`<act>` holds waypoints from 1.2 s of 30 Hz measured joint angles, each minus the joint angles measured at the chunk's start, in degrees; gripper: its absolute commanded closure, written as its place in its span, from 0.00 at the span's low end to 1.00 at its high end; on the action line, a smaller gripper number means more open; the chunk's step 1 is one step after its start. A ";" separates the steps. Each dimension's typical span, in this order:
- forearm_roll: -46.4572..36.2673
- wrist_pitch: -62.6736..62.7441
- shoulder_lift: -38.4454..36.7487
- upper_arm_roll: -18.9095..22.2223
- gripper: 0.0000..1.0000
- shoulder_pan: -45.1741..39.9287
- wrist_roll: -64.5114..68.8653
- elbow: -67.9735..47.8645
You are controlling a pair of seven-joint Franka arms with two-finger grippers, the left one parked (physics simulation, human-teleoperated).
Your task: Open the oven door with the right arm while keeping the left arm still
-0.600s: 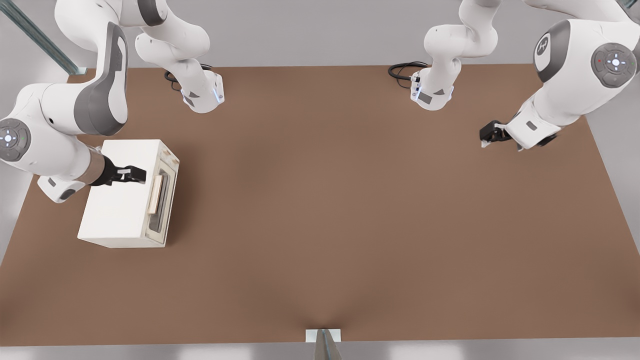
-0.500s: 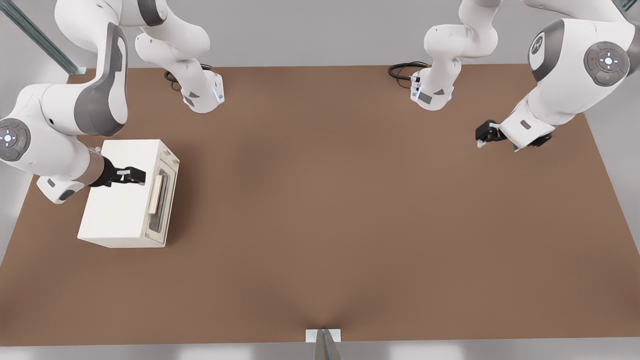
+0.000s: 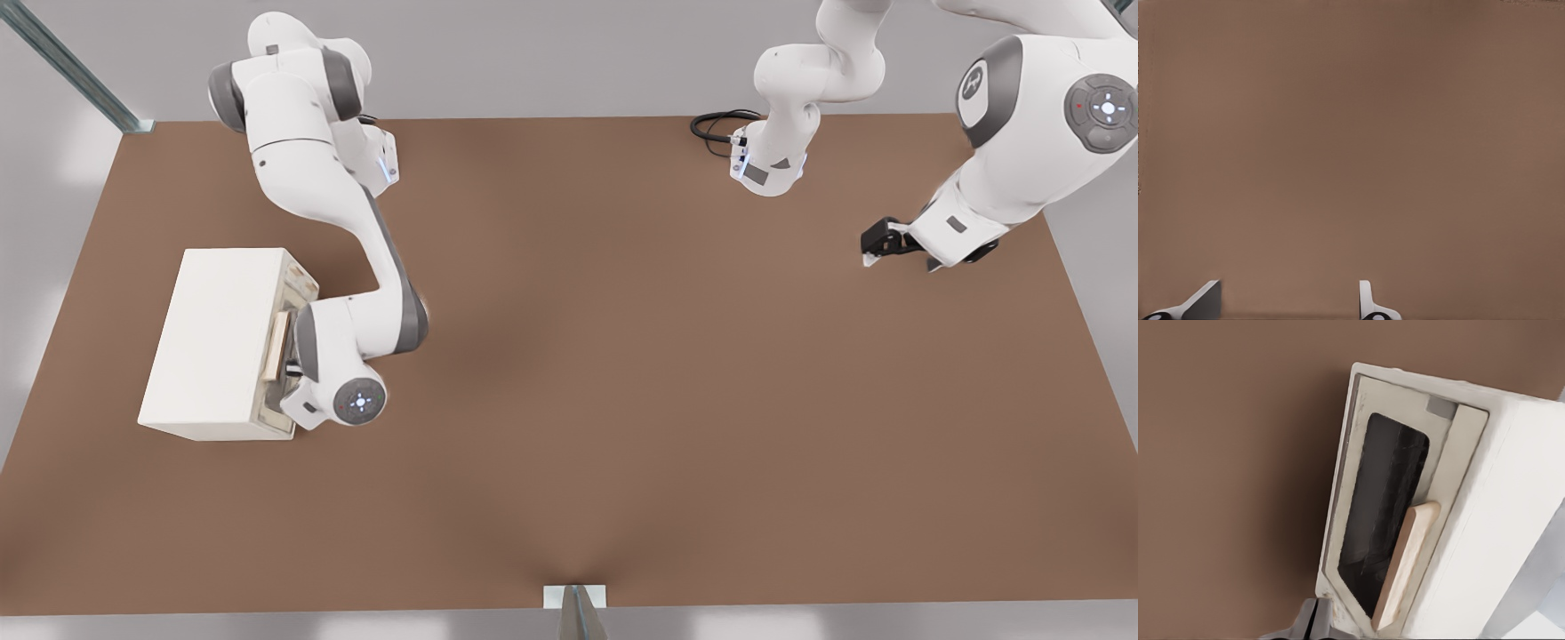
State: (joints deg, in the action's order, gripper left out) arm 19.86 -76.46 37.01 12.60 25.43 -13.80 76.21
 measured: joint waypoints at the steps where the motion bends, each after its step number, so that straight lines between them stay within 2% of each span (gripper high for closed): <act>1: 1.87 0.85 -0.05 0.58 0.79 -0.25 -0.75 -0.08; 9: 8.06 4.05 2.65 1.18 0.79 -2.34 -6.48 2.71; 27: 8.32 0.88 4.76 1.02 0.79 -1.40 -14.98 2.58; 31: 4.42 -0.50 4.04 0.85 0.79 2.29 -16.52 -1.88; 33: -1.54 -1.40 -1.71 0.66 0.79 0.00 -16.18 -3.05; 34: -5.31 -1.84 -6.27 0.68 0.54 -2.74 -15.11 -3.15; 35: -8.09 -2.12 -10.54 0.68 0.00 -4.52 -13.76 -2.59; 36: -10.98 -2.39 -14.55 0.65 0.00 -6.12 -12.02 -1.91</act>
State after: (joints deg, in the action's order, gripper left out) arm 8.88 -78.85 22.46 13.25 19.31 -25.82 74.30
